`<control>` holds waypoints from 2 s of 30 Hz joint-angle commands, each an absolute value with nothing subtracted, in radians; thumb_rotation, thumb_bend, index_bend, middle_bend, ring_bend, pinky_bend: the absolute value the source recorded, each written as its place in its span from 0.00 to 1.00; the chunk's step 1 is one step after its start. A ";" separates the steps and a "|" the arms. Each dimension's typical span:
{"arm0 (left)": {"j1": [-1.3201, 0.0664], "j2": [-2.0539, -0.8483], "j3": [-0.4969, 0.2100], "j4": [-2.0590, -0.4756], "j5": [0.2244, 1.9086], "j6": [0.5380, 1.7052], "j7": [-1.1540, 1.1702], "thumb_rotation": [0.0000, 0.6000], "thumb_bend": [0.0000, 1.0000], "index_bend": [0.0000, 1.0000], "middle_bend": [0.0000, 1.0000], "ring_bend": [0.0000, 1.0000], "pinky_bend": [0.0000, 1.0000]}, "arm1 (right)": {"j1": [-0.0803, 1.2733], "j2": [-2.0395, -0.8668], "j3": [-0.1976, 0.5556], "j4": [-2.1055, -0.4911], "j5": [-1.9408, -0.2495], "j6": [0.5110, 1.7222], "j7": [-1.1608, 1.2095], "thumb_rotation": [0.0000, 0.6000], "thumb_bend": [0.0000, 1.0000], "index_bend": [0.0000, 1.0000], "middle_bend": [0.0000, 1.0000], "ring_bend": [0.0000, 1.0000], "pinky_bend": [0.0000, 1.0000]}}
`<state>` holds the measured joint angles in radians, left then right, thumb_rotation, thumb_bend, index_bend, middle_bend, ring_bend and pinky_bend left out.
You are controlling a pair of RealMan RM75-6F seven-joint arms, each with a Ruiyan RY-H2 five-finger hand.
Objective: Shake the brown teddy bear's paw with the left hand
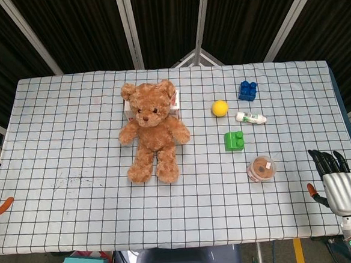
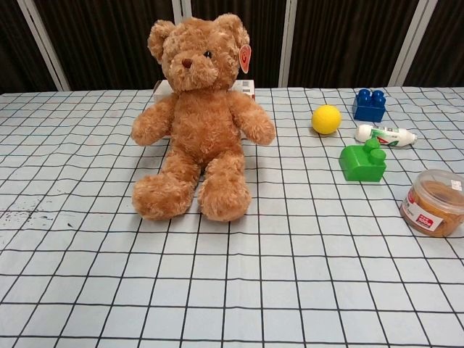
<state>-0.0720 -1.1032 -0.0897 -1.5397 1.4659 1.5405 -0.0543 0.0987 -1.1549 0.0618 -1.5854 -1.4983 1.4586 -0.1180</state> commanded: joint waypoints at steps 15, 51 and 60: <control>-0.079 -1.107 -0.085 -1.549 1.469 1.527 -0.032 1.00 0.29 0.18 0.08 0.05 0.32 | 0.093 -1.147 0.062 -1.589 -1.500 1.470 -0.106 1.00 0.37 0.05 0.14 0.13 0.07; -0.609 -1.367 -0.205 -1.210 1.342 0.645 -1.197 1.00 0.00 0.00 0.00 0.00 0.00 | 0.121 -1.160 0.072 -1.537 -1.425 1.371 -0.062 1.00 0.37 0.05 0.14 0.13 0.07; -0.689 -1.567 -0.287 -1.032 1.343 0.651 -1.437 1.00 0.04 0.03 0.02 0.00 0.11 | 0.137 -1.175 0.078 -1.506 -1.392 1.327 -0.051 1.00 0.37 0.05 0.14 0.13 0.07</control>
